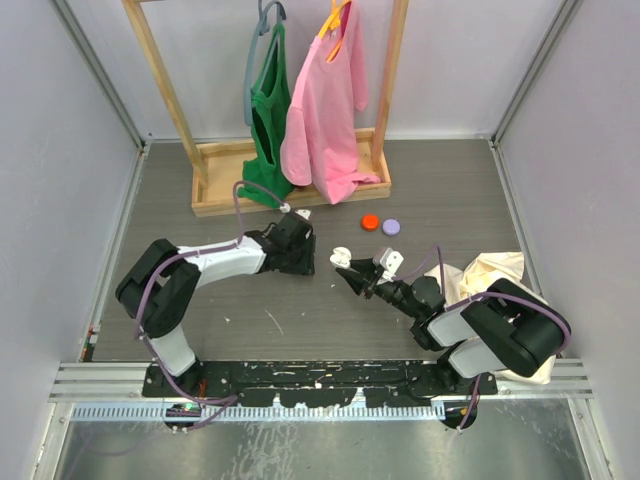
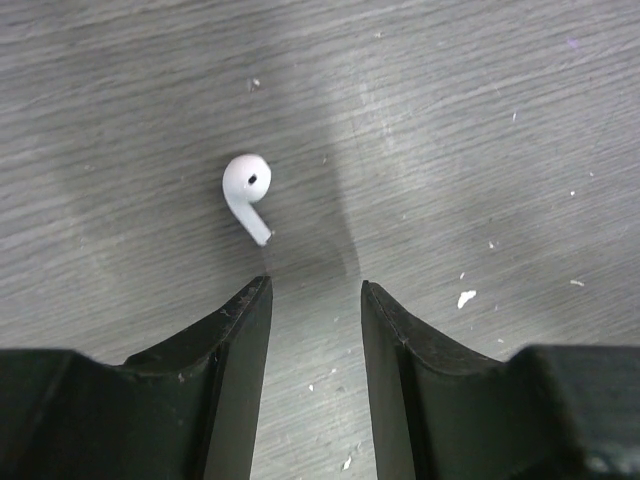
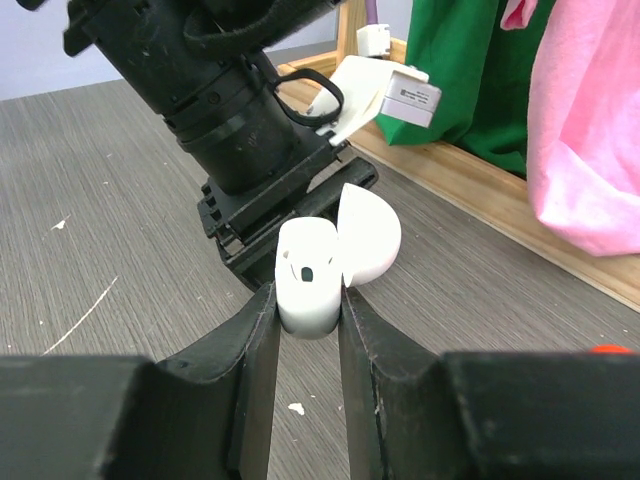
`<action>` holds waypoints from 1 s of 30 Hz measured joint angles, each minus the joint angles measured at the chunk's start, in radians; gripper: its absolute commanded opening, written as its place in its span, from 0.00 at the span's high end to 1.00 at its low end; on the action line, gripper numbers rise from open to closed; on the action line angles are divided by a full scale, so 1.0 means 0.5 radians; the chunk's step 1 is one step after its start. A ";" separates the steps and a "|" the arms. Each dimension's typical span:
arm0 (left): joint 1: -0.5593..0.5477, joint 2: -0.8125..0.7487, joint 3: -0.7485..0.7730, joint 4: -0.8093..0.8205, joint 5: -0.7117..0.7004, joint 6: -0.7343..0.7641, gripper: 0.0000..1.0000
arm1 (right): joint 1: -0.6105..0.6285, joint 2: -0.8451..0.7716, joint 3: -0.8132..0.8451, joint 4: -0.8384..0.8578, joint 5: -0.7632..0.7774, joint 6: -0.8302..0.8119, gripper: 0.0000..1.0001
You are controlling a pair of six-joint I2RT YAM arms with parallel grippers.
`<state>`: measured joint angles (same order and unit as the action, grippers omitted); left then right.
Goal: Insert the wireless bluetooth earbuds into the charging case
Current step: Pick up the earbud from the center of the board.
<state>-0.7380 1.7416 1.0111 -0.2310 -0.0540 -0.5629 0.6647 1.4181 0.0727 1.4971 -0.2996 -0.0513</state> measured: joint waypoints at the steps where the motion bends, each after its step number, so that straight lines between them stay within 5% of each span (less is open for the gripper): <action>1: 0.000 -0.021 -0.009 -0.017 -0.001 -0.002 0.57 | 0.000 0.000 0.000 0.001 0.000 0.000 0.99; 11: 0.002 -0.236 0.017 -0.175 -0.111 0.038 0.56 | 0.000 0.000 0.000 0.001 0.001 0.000 0.99; 30: 0.095 0.307 0.470 -0.392 -0.227 0.129 0.63 | 0.000 0.000 0.000 0.001 0.002 0.000 0.99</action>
<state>-0.6903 1.8954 1.2461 -0.4271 -0.1677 -0.4984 0.6647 1.4181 0.0727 1.4975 -0.2989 -0.0513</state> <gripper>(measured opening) 0.396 0.326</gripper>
